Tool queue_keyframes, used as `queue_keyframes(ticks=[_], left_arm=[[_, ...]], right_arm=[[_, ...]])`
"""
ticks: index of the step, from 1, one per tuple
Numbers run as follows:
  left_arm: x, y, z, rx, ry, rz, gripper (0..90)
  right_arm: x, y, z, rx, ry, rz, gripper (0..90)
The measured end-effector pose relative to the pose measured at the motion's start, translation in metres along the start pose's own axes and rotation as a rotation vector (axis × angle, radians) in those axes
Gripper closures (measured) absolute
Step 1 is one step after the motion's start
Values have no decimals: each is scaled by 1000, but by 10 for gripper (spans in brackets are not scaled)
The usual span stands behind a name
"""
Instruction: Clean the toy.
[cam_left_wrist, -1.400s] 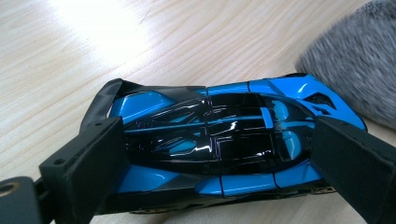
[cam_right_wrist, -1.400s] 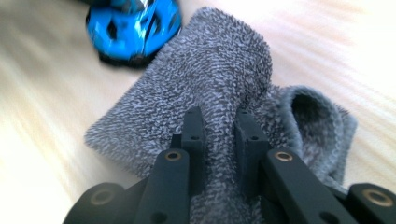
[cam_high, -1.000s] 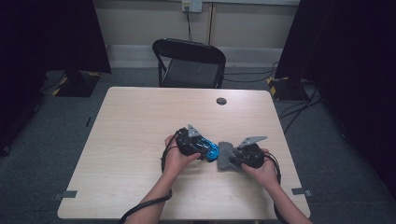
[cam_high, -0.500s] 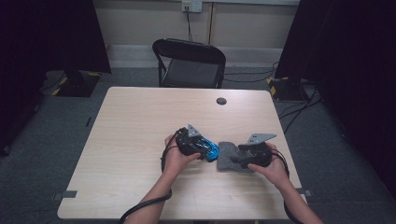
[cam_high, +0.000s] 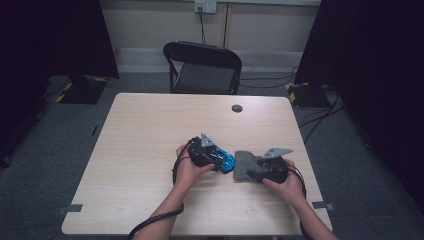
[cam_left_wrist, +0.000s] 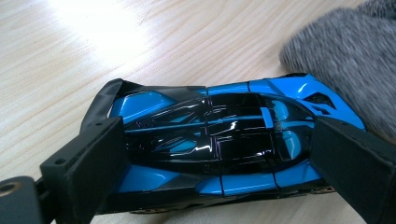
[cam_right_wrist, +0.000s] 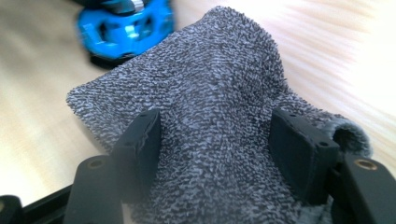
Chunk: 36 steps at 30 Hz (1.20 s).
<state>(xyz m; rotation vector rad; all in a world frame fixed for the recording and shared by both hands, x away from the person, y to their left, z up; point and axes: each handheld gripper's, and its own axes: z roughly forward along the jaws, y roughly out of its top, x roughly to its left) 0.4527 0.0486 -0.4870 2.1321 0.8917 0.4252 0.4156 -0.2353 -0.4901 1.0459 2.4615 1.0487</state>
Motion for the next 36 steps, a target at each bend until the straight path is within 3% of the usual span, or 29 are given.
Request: queue_keyframes(ticks=[2, 3, 8, 12, 17, 20, 22, 26, 30, 31, 32, 36], left_arm=[[0, 0, 0, -1, -1, 4, 40], [0, -1, 0, -4, -1, 2, 40], [0, -1, 0, -6, -2, 4, 40], [1, -2, 0, -15, -4, 1, 41], [1, -1, 0, -8, -8, 4, 43], [1, -2, 0, -15, -6, 1, 43], [0, -2, 0, -18, -2, 2, 43], [0, -3, -1, -23, -2, 3, 43], [0, -3, -1, -24, -2, 2, 44], [0, -3, -1, -24, -2, 2, 44], [0, -3, -1, -21, -2, 2, 44], [0, -3, -1, -26, -4, 2, 45]], right_arm=[[-4, -1, 0, -8, -43, 36, 351], [-8, -2, 0, -19, -81, 84, 352], [-18, 0, 5, -54, -145, 162, 340], [-18, 4, 6, -56, -138, 134, 315], [-27, 9, -13, -91, -103, 118, 311], [-31, 7, -20, -77, -116, 99, 340], [-33, 0, -28, -36, -124, 69, 373], [-32, -7, -31, -19, -124, 55, 379], [-24, -15, -37, 12, -95, 63, 383], [-24, -15, -37, 12, -95, 63, 383], [-20, -16, -43, 14, -65, 66, 379], [-15, -14, -50, -5, -54, 38, 351]])
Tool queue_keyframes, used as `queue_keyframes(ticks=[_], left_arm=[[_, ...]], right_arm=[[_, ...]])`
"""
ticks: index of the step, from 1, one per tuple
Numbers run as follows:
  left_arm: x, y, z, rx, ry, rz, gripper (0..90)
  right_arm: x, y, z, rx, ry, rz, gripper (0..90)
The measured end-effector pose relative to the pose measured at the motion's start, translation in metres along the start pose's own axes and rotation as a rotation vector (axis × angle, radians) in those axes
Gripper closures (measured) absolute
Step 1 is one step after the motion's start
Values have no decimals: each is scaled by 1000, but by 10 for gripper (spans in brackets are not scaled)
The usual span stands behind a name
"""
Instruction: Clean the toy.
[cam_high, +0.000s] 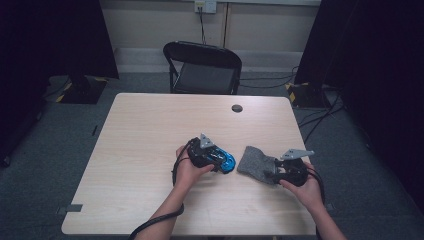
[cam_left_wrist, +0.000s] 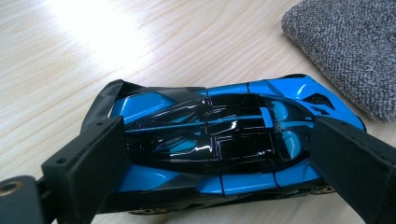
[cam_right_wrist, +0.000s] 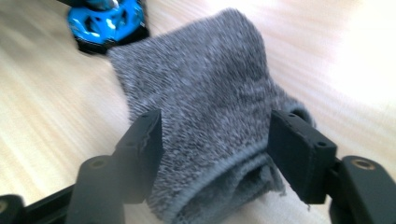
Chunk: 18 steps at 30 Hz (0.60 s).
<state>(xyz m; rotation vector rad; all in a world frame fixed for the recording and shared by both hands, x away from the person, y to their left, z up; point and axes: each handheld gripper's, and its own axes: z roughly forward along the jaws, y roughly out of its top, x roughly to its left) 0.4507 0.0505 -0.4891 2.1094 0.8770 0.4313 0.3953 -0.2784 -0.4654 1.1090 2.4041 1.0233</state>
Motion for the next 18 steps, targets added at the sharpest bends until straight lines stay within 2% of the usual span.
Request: queue_keyframes(ticks=[1, 2, 5, 6, 10, 12, 16, 18], left_arm=[[0, 0, 0, 0, -2, 2, 49], [0, 0, 0, -1, 0, 2, 50], [0, 0, 0, -2, 0, 2, 51], [0, 0, 0, -1, 0, 2, 51], [0, -1, 0, -10, -3, -1, 53], [1, -1, -1, -8, -7, 2, 56], [1, -1, -1, -10, -6, 2, 57], [1, -1, -1, -11, -4, 3, 57]], right_arm=[[2, 3, -3, -31, -2, -50, 320], [2, 5, -3, -46, 1, -70, 322], [1, 9, 0, -56, 15, -85, 325], [0, 11, 8, -44, 10, -114, 326], [1, 13, 21, -21, 25, -138, 323], [0, 12, 35, 13, 31, -154, 309], [-3, 10, 43, 12, 48, -122, 293], [-5, 9, 47, 11, 52, -73, 294]])
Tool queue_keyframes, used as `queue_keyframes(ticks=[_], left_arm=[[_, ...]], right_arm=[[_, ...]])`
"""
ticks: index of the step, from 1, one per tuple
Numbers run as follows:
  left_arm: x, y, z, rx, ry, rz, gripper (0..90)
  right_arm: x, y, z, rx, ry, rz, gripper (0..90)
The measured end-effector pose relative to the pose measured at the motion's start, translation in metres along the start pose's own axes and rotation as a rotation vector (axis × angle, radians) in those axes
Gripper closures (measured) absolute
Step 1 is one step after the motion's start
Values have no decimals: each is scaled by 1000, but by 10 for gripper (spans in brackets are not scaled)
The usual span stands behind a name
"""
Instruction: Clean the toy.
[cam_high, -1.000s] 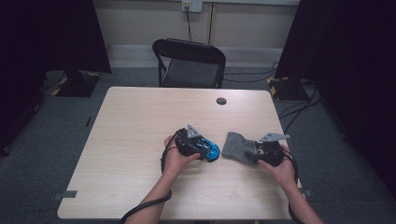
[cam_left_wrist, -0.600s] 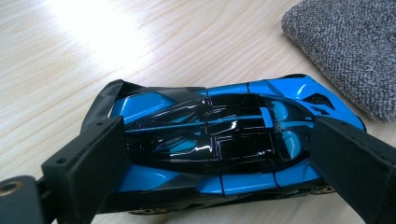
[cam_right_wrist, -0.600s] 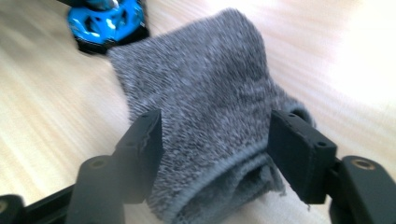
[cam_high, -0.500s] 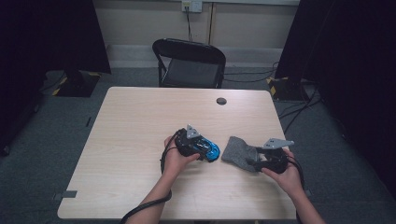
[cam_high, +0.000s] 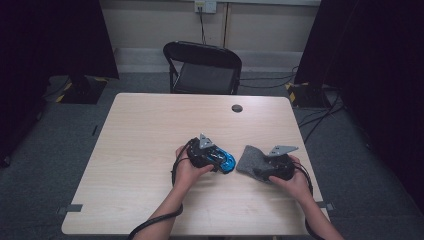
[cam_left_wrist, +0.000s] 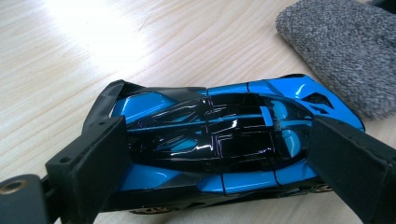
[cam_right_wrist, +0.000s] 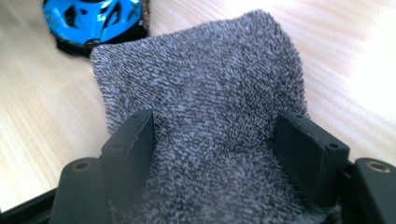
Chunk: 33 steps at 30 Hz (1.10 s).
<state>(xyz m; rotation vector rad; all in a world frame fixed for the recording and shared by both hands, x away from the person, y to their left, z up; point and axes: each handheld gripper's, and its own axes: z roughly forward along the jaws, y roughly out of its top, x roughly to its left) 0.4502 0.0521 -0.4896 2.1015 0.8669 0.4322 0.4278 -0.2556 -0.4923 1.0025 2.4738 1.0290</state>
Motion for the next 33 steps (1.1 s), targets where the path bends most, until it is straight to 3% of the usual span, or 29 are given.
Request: queue_keyframes(ticks=[2, 3, 4, 5, 6, 7, 12, 19, 26, 33], left_arm=[[0, -1, 0, -3, 2, 1, 57], [0, -1, 0, -5, 2, 1, 57], [0, -1, 0, -6, 4, 2, 57], [0, -1, 0, -6, 4, 2, 57], [0, 0, 0, -4, 3, 2, 57], [0, 0, 0, -4, 3, 1, 57], [-1, 0, 0, 5, 2, 4, 57], [-1, 0, 0, 4, 3, 5, 57], [0, 0, 0, 5, 1, 1, 56], [-1, 2, 0, 17, 2, -2, 55]], right_arm=[[1, 0, 3, -4, -20, 61, 334], [1, 0, 3, -4, -20, 61, 334], [4, 2, 4, 2, -53, 89, 385], [4, 2, 4, 2, -53, 89, 385], [6, 2, 4, 3, -61, 95, 449], [10, 3, 4, -6, -59, 105, 569], [16, 7, 3, 15, -62, 123, 699], [25, 11, 2, 33, -104, 154, 736], [37, 11, -1, 34, -53, 135, 744], [41, 6, -7, 34, -7, 134, 751]])
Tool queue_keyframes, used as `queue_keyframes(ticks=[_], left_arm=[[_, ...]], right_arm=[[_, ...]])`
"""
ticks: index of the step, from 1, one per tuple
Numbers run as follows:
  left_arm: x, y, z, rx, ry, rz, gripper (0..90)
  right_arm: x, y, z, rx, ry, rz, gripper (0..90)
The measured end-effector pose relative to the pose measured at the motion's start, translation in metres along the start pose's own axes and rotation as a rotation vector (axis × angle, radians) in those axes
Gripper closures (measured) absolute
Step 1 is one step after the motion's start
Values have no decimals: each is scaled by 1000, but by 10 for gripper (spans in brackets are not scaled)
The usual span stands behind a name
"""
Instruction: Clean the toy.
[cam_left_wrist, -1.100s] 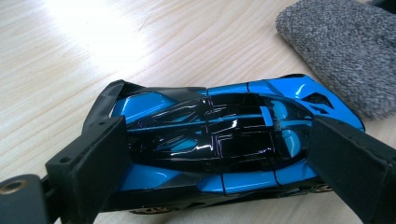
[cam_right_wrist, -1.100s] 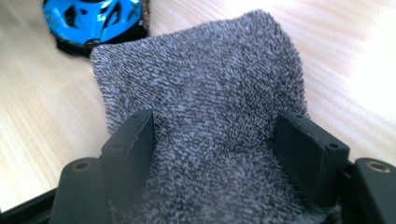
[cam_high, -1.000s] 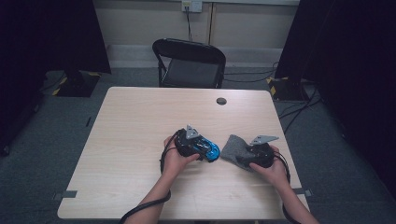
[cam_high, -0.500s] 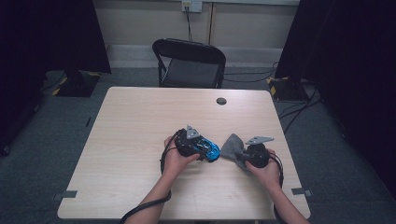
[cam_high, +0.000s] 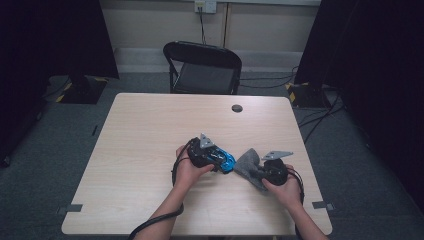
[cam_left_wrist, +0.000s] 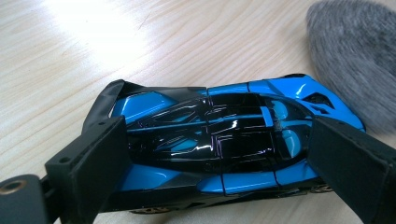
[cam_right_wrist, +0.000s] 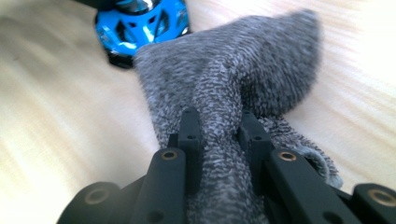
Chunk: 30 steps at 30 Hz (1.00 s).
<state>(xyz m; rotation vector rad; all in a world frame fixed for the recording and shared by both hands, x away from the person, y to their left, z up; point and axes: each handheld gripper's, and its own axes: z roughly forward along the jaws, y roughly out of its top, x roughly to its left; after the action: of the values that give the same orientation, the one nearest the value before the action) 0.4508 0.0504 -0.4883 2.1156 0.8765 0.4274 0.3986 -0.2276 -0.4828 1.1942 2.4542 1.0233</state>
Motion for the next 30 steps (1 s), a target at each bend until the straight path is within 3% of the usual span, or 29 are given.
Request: queue_keyframes(ticks=[3, 16, 21, 24, 26, 30], left_arm=[[0, 0, 0, 4, 0, 1, 53], [-1, 0, 1, 0, 5, 2, 47], [-1, 0, 0, -6, 5, -1, 48], [-1, -1, 0, -8, 5, -2, 48], [-1, -1, 0, -9, 4, -1, 48], [-1, -1, 0, -7, 3, 1, 49]], right_arm=[[5, -3, -2, 1, 45, -7, 752], [35, -3, 3, 6, 131, -65, 753], [41, -3, 3, 5, 158, -67, 753], [40, -2, -1, -12, 159, -60, 752], [30, 1, -14, -57, 145, -32, 753], [13, 6, -25, -94, 108, 8, 753]])
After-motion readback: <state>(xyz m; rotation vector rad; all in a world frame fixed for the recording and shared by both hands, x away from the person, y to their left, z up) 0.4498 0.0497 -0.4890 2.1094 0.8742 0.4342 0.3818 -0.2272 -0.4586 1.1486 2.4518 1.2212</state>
